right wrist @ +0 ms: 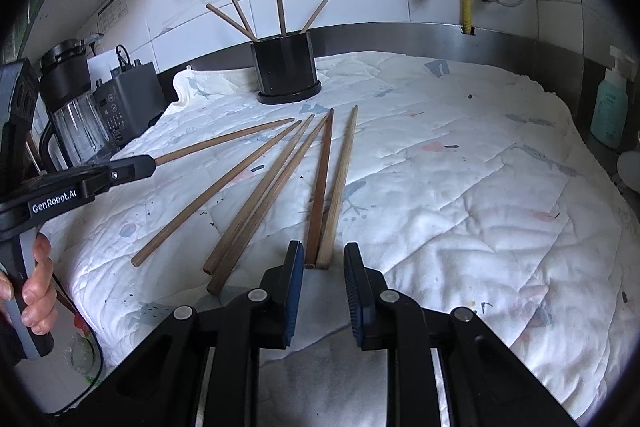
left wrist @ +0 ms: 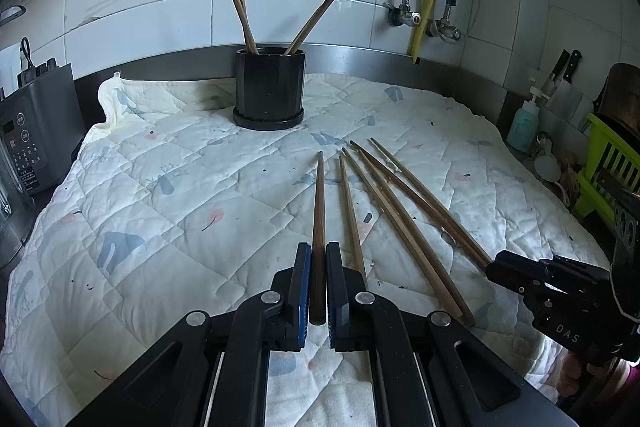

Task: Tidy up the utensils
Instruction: 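Close the left tool on a chopstick while the right tool approaches another, then close the right tool on a chopstick while the left tool holds its own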

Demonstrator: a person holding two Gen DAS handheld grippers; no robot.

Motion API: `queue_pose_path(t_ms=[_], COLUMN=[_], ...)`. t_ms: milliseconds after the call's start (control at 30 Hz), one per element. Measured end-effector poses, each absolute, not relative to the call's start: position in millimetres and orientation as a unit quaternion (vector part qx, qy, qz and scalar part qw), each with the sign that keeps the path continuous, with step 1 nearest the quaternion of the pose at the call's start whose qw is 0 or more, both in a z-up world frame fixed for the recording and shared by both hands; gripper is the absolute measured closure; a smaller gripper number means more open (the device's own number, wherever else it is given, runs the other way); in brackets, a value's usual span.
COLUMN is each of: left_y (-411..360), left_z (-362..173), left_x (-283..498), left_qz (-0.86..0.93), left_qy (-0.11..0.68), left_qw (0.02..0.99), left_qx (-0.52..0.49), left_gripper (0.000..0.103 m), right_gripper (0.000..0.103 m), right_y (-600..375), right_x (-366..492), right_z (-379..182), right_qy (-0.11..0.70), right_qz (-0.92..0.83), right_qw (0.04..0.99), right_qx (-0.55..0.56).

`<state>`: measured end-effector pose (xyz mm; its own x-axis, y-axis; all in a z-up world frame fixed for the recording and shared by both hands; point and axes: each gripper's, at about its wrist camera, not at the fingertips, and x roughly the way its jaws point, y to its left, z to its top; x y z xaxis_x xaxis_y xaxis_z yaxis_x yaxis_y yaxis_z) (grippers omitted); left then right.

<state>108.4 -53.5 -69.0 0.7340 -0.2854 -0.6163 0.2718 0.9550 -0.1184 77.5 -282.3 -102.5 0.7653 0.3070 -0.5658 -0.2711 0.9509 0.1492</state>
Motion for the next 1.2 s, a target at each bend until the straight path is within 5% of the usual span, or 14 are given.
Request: queue_pose_path(t_ms=[300, 1200], left_y=[-53, -51], left_z=[-70, -65], left_x=[109, 116], left_qz=[-0.149, -0.15], left_qy=[0.334, 0.336], left_qw=[0.931, 0.93], left_qx=[-0.011, -0.016], left_gripper=[0.096, 0.096], right_gripper=[0.08, 0.093], right_y=[-297, -265], right_x=[77, 96], right_z=[-105, -105], right_qy=[0.307, 0.287], right_qz=[0.151, 0.116], right_qw=[0.936, 0.95], right_qx=[0.079, -0.041])
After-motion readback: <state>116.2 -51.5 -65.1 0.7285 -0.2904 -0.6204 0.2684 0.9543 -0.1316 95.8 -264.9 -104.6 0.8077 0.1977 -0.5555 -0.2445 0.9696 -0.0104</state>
